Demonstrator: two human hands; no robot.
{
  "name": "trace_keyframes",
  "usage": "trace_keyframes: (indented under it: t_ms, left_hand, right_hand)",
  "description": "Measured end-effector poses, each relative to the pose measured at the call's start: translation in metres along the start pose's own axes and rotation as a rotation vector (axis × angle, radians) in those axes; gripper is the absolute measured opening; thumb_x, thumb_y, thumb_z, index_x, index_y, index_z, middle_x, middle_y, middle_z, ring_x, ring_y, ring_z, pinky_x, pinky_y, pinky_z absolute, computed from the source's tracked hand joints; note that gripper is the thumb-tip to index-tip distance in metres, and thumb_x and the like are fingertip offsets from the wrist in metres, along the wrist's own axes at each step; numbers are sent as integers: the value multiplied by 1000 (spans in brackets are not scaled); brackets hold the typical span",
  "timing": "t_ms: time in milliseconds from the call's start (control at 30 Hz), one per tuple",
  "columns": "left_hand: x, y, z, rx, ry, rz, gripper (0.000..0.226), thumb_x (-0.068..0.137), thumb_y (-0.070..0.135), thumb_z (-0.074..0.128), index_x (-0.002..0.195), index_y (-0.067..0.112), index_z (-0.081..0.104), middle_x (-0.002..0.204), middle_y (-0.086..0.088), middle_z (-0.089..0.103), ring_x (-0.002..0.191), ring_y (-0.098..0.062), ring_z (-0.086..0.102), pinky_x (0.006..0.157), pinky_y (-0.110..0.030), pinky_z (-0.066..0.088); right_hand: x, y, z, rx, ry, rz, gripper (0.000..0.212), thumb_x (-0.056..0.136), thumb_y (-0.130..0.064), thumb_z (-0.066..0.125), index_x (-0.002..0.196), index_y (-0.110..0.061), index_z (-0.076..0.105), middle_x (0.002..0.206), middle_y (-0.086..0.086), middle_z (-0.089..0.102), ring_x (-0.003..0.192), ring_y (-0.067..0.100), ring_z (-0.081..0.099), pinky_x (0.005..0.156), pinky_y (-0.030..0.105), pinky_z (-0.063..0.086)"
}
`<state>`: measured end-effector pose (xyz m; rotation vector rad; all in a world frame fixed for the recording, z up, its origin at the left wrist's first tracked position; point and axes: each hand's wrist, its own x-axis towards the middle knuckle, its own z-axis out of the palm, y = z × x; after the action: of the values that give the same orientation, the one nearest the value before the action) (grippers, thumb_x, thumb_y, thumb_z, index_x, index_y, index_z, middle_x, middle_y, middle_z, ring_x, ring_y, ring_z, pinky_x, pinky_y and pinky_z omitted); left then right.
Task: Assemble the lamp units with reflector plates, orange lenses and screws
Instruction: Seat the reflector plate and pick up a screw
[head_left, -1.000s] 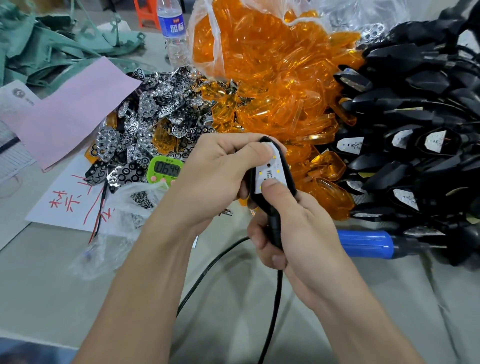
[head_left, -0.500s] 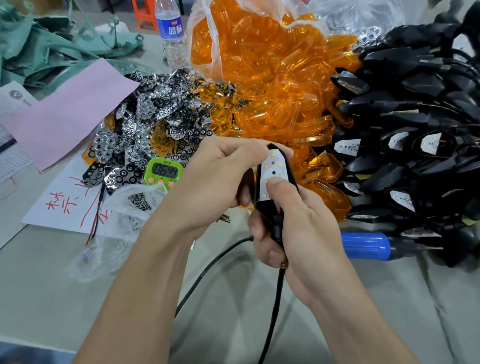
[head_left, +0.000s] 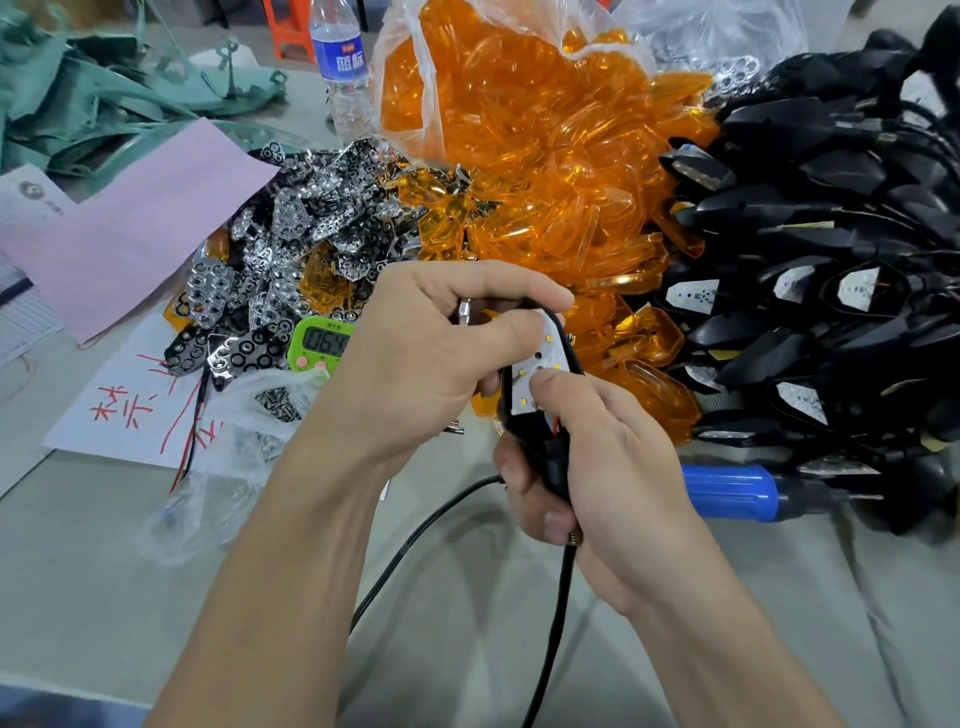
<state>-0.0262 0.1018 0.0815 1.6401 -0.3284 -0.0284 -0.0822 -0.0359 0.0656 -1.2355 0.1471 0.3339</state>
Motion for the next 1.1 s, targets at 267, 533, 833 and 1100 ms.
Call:
trace_keyframes:
  t_ms: [267, 533, 833, 1100]
  left_hand:
    - [1, 2, 4, -32, 23, -53, 28, 84, 9, 67, 84, 31, 84, 92, -27, 69, 46, -10, 41, 45, -17, 37]
    - [-1, 3, 1, -46, 7, -47, 30, 86, 6, 66, 84, 29, 84, 85, -12, 75, 45, -8, 43, 44, -14, 36]
    - [-1, 2, 6, -10, 19, -21, 29, 82, 7, 67, 87, 31, 84, 89, -16, 74, 47, -9, 44, 47, -17, 39]
    - [-2, 0, 4, -26, 31, -30, 30, 81, 5, 67, 87, 28, 84, 84, -5, 76, 46, -8, 44, 46, -14, 38]
  right_hand:
    - [-3, -3, 1, -1, 18, 0, 41, 103, -25, 45, 66, -28, 62, 52, 9, 52, 37, 15, 24, 41, 19, 21]
    - [-4, -4, 3, -45, 36, -12, 36, 103, -25, 46, 70, -27, 62, 51, 8, 52, 35, 15, 25, 39, 18, 22]
    - [-1, -1, 2, -82, 74, -70, 25, 86, -37, 50, 66, -29, 63, 51, 8, 52, 36, 13, 31, 38, 17, 24]
    - [3, 3, 0, -118, 64, -92, 24, 84, -36, 50, 69, -25, 63, 58, 11, 49, 37, 11, 38, 38, 18, 24]
